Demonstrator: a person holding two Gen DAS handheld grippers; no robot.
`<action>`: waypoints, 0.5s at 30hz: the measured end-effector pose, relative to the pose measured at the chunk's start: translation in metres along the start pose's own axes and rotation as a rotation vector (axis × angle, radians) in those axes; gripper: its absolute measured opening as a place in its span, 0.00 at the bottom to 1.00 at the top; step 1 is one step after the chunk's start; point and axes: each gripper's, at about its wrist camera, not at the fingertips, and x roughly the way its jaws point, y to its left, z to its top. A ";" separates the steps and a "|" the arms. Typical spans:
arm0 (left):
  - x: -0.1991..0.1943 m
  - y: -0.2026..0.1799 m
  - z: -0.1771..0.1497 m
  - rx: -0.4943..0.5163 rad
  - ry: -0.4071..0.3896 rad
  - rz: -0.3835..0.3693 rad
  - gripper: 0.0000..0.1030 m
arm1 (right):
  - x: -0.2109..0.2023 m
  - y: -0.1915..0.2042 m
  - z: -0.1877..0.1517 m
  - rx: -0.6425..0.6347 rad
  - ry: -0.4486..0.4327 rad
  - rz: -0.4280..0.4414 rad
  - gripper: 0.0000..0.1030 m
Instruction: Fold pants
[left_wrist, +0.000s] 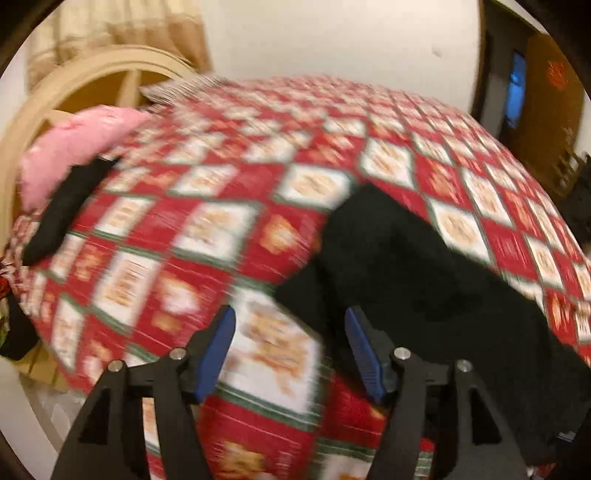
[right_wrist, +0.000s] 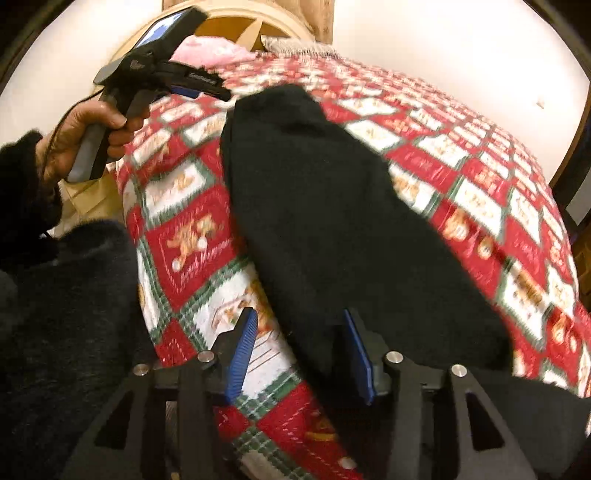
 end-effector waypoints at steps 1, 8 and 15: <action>-0.005 0.008 0.005 -0.018 -0.018 0.008 0.66 | -0.005 -0.004 0.003 0.014 -0.019 0.004 0.48; -0.009 0.032 0.020 -0.103 -0.017 -0.099 0.68 | -0.013 -0.028 0.051 0.104 -0.177 0.062 0.48; 0.032 -0.019 0.008 -0.042 0.153 -0.304 0.68 | 0.029 -0.005 0.075 0.061 -0.164 0.084 0.48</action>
